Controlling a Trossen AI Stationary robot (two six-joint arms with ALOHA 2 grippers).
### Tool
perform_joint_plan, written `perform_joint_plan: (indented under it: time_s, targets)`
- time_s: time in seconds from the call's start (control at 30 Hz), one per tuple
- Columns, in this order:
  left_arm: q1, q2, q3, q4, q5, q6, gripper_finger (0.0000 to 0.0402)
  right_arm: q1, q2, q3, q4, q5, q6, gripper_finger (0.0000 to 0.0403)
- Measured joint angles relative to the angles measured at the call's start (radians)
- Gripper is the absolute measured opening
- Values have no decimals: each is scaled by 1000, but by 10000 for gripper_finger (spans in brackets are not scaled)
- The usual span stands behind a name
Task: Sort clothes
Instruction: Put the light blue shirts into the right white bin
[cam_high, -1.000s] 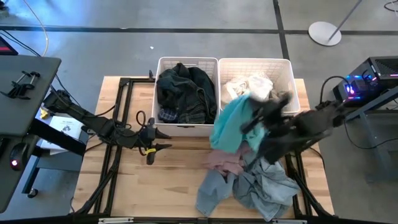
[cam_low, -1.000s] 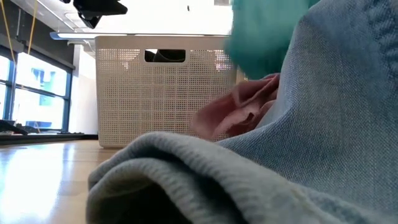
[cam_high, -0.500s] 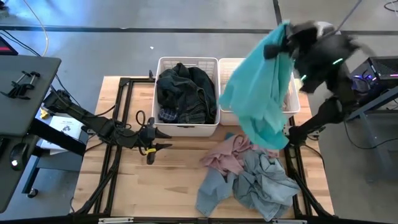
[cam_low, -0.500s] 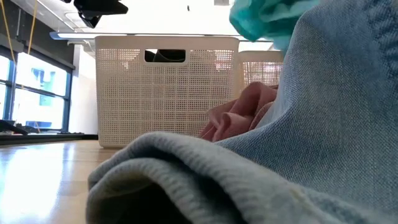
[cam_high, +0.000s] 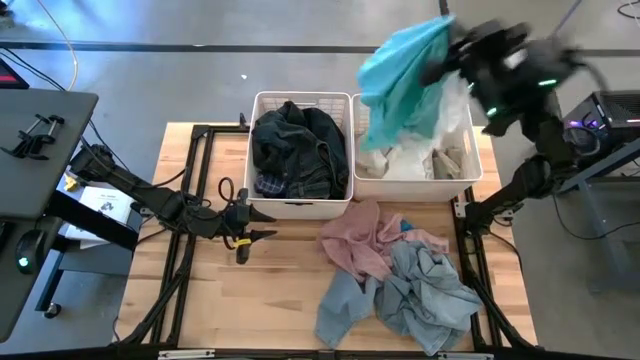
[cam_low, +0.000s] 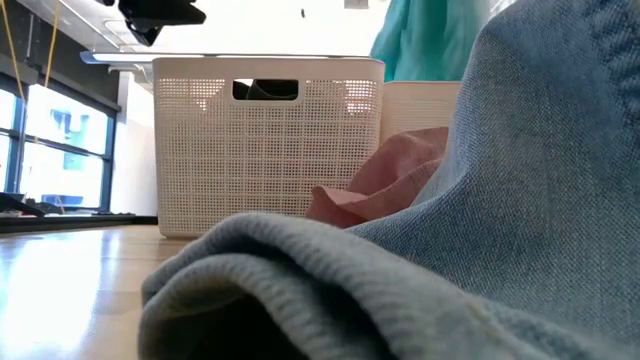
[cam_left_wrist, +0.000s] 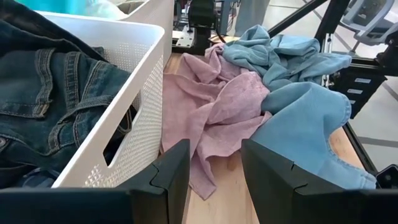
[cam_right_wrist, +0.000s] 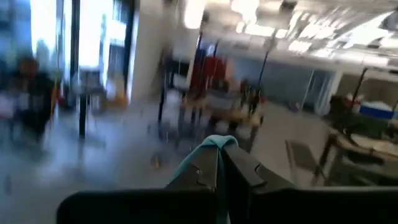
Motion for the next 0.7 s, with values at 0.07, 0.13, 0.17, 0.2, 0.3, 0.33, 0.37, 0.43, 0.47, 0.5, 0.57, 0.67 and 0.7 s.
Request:
perform_joint_plan:
  time_s: [0.07, 0.13, 0.17, 0.2, 0.3, 0.33, 0.37, 0.43, 0.47, 0.5, 0.57, 0.67, 0.7]
  targets:
    - [0, 0, 0, -6, 0, 0, 135, -9, 6, -1, -258, -20, 174, 0]
    - [0, 0, 0, -13, 1, 0, 135, -28, 12, -2, -491, -84, 367, 0]
    - [0, 0, 0, -16, 1, -1, 135, -46, 15, -2, -600, -125, 460, 0]
    - [0, 0, 0, -19, 1, -1, 135, -69, 18, -2, -705, -172, 551, 0]
    - [0, 0, 0, -26, 2, -1, 135, -160, 40, -1, -997, -327, 787, 0]
    - [0, 0, 0, -26, 1, -1, 135, -195, 55, -3, -1057, -387, 845, 0]
    - [0, 0, 0, -26, -2, -1, 136, -228, 65, -28, -1029, -458, 864, 0]
    - [0, 0, 0, -26, -5, -2, 136, -273, 54, -128, -978, -671, 855, 0]
    - [0, 1, 0, -26, -5, -5, 135, -289, 53, -180, -918, -749, 855, 0]
    - [0, 3, 0, -25, -5, -12, 136, -302, 51, -229, -858, -796, 853, 0]
    - [-5, 12, 0, -27, -5, -32, 136, -328, 47, -345, -841, -805, 837, 0]
    - [-22, 27, 0, -52, -5, -64, 136, -382, 50, -548, -826, -749, 826, 0]
    - [-29, 35, 0, -60, -5, -75, 136, -403, 50, -622, -823, -747, 826, 0]
